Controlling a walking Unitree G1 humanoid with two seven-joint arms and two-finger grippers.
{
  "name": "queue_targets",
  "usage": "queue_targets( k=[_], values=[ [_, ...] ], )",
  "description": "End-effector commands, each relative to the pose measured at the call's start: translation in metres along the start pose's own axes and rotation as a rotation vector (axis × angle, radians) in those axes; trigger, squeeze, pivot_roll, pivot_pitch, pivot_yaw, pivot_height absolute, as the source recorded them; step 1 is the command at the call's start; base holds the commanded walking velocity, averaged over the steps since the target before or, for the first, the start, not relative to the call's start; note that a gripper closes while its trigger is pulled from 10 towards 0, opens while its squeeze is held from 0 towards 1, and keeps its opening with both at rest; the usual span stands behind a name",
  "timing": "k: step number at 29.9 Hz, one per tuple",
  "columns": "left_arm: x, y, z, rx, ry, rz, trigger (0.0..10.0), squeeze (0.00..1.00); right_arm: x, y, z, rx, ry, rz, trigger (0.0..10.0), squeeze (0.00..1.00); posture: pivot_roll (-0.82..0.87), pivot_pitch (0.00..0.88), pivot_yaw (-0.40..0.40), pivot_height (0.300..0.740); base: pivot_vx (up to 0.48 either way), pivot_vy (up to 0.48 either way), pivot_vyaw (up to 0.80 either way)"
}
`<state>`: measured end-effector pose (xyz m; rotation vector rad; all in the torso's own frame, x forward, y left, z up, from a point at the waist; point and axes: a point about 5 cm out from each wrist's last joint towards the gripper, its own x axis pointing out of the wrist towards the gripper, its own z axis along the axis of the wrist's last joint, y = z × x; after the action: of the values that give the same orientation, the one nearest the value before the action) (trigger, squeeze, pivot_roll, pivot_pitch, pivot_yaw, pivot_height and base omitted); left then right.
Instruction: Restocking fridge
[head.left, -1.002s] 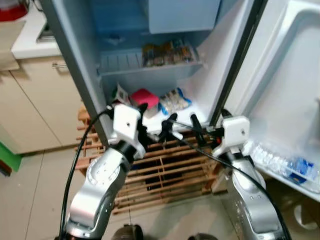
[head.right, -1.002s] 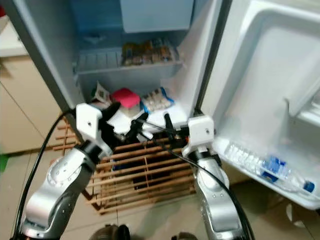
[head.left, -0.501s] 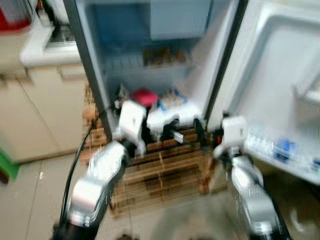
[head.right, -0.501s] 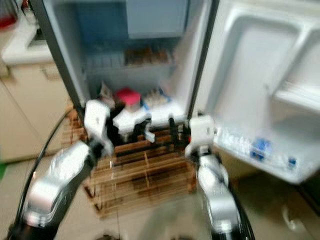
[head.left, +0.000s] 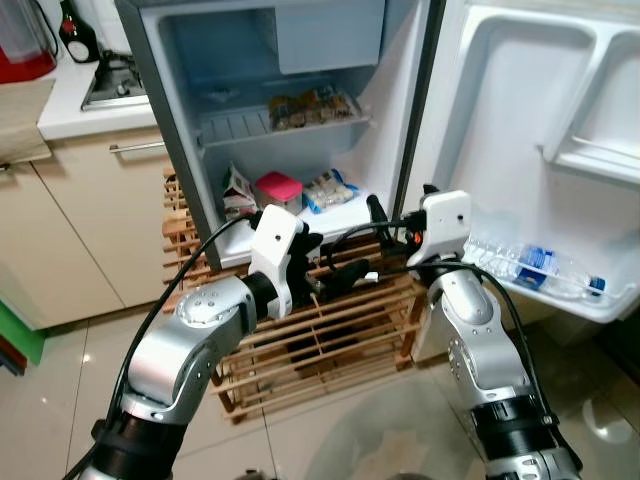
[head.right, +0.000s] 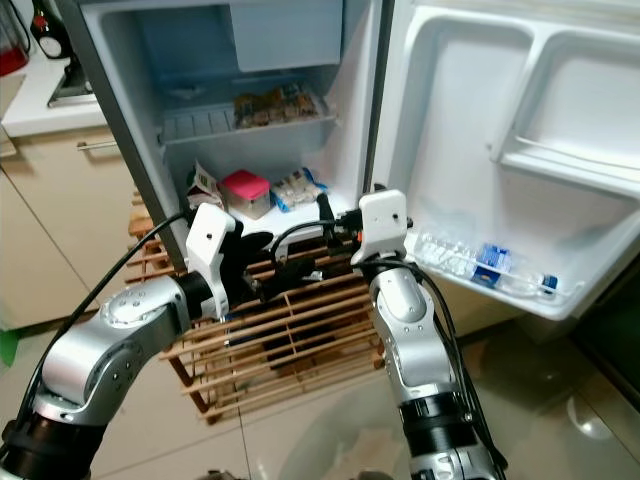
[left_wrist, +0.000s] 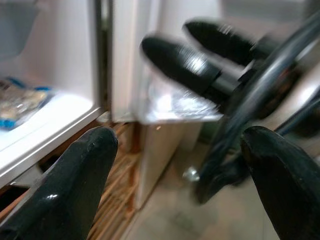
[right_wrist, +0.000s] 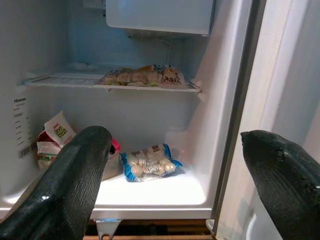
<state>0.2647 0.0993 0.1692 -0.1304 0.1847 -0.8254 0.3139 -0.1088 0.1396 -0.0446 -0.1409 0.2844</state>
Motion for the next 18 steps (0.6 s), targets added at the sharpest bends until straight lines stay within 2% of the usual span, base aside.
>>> queue_targets(
  k=[1, 3, 4, 6, 11, 13, 14, 17, 18],
  values=[
    [-0.013, 0.000, 0.013, 0.000, -0.052, 0.014, 10.0, 0.00, 0.002, -0.001, 0.003, -0.009, -0.010, 0.009, 10.0, 0.00, -0.06, 0.011, 0.027, 0.740, 0.000, 0.000, 0.00],
    [-0.028, -0.004, 0.017, -0.027, -0.080, -0.005, 10.0, 0.00, -0.002, -0.004, -0.002, -0.009, 0.009, 0.002, 10.0, 0.00, -0.05, 0.015, 0.023, 0.740, 0.000, 0.000, 0.00],
    [-0.028, -0.004, 0.017, -0.027, -0.080, -0.005, 10.0, 0.00, -0.002, -0.004, -0.002, -0.009, 0.009, 0.002, 10.0, 0.00, -0.05, 0.015, 0.023, 0.740, 0.000, 0.000, 0.00],
    [-0.048, -0.012, 0.023, -0.060, -0.110, -0.061, 10.0, 0.00, -0.013, -0.009, -0.017, -0.008, 0.066, 0.002, 10.0, 0.00, -0.02, 0.023, -0.004, 0.740, 0.000, 0.000, 0.00],
    [-0.058, -0.014, 0.025, -0.093, -0.109, -0.091, 10.0, 0.00, -0.018, -0.010, -0.023, -0.015, 0.090, 0.010, 10.0, 0.00, -0.01, 0.025, -0.015, 0.740, 0.000, 0.000, 0.00],
    [-0.073, -0.008, 0.019, -0.061, -0.096, 0.004, 10.0, 0.00, -0.026, -0.016, -0.026, -0.016, 0.107, -0.008, 10.0, 0.00, 0.00, 0.024, -0.019, 0.740, 0.000, 0.000, 0.00],
    [-0.081, 0.001, 0.013, -0.067, -0.112, 0.144, 10.0, 0.00, -0.036, -0.023, -0.028, -0.019, 0.118, -0.034, 10.0, 0.00, 0.00, 0.026, -0.020, 0.740, 0.000, 0.000, 0.00],
    [-0.082, 0.015, 0.004, -0.077, -0.146, 0.348, 10.0, 0.00, -0.048, -0.030, -0.031, -0.023, 0.132, -0.076, 10.0, 0.00, 0.00, 0.026, -0.020, 0.740, 0.000, 0.000, 0.00],
    [-0.082, 0.028, -0.002, -0.026, -0.144, 0.508, 10.0, 0.00, -0.053, -0.033, -0.034, -0.024, 0.143, -0.096, 10.0, 0.00, -0.02, 0.024, -0.017, 0.740, 0.000, 0.000, 0.00]
  ],
)
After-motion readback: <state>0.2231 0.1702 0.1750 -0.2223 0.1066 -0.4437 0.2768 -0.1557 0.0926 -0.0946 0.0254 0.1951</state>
